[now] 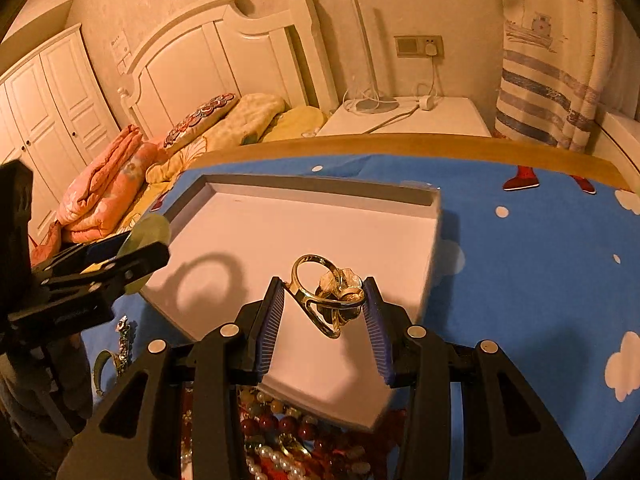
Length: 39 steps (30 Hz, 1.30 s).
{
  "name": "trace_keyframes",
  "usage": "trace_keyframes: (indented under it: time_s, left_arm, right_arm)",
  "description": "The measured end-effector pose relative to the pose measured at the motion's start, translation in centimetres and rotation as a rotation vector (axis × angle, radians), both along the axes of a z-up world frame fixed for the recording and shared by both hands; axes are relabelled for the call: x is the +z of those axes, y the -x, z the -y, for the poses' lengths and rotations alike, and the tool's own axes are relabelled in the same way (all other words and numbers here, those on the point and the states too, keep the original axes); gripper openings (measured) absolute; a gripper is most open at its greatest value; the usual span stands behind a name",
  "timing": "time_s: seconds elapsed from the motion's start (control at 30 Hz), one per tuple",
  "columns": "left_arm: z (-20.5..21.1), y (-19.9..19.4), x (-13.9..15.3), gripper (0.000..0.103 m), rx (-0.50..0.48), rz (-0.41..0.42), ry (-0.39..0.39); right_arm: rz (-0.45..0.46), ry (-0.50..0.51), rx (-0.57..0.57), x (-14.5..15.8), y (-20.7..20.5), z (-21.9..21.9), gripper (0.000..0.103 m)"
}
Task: Organize jewelry
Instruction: 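Lower the jade bangle and gold ring into the grey box and open both tools, then move the left tool to the gold bangle and grasp it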
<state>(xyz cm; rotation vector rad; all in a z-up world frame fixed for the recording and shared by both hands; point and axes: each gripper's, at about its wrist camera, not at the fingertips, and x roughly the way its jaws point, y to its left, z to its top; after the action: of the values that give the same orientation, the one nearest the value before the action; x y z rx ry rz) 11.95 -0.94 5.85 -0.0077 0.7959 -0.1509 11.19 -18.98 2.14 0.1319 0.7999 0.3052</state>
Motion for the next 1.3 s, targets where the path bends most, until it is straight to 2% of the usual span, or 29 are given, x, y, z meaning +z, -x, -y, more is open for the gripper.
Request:
trace_keyframes:
  time_s: [0.17, 0.33, 0.37, 0.4, 0.47, 0.5, 0.63, 0.7, 0.9, 1.03, 1.13, 1.17, 1.2, 1.23, 1.3]
  left_arm:
    - [-0.6, -1.8, -0.8, 0.078, 0.035, -0.029, -0.006]
    - [0.0, -3.8, -1.7, 0.078, 0.060, -0.071, -0.047]
    - [0.0, -3.9, -2.0, 0.078, 0.062, -0.087, -0.050]
    - [-0.1, -4.0, -2.4, 0.078, 0.065, -0.103, -0.051]
    - [-0.2, -3.8, -3.5, 0.079, 0.062, -0.137, -0.057]
    - [-0.2, -3.6, -3.7, 0.079, 0.058, -0.135, -0.064]
    - [-0.1, -2.4, -4.8, 0.079, 0.048, -0.145, -0.102]
    - [0.1, -1.8, -4.9, 0.079, 0.048, -0.143, -0.109]
    - [0.5, 0.7, -5.0, 0.080, 0.067, -0.144, -0.105]
    - [0.8, 1.7, -4.8, 0.080, 0.066, -0.130, -0.100]
    - [0.0, 3.3, -3.4, 0.081, 0.068, -0.073, -0.030]
    - [-0.4, 4.5, -2.2, 0.089, 0.067, -0.024, -0.006]
    - [-0.7, 5.4, -1.4, 0.092, 0.072, 0.011, 0.003]
    - [-1.3, 7.1, -0.3, 0.101, 0.091, 0.077, 0.018]
    - [-2.7, 9.6, 1.0, 0.101, 0.129, 0.165, 0.051]
  right_arm:
    - [-0.011, 0.021, -0.004, -0.4, -1.4, -0.6, 0.041]
    - [-0.046, 0.062, -0.018, -1.3, -3.0, -1.1, 0.041]
    - [-0.051, 0.068, -0.028, -1.4, -3.1, -1.0, 0.047]
    - [-0.059, 0.067, -0.032, -1.6, -3.0, -1.0, 0.060]
    - [-0.046, 0.047, -0.001, -1.4, -2.2, -1.1, 0.070]
    - [-0.038, 0.061, 0.008, -1.3, -1.8, -1.3, 0.071]
    - [-0.004, 0.221, 0.045, -1.7, -0.4, -3.0, 0.072]
    - [0.003, 0.333, 0.076, -2.3, -0.1, -4.1, 0.073]
    - [-0.014, 0.381, 0.127, -2.3, 0.0, -3.6, 0.077]
    - [-0.007, 0.378, 0.123, -2.1, 0.9, -3.4, 0.077]
    - [0.039, 0.305, 0.101, -1.0, 3.0, -2.6, 0.080]
    - [0.077, 0.266, 0.075, -0.4, 4.3, -1.9, 0.086]
    - [0.104, 0.232, 0.057, 0.1, 5.3, -1.2, 0.086]
    - [0.121, 0.203, 0.048, 0.5, 6.1, -0.6, 0.086]
    - [0.144, 0.162, 0.031, 0.9, 7.9, 0.9, 0.086]
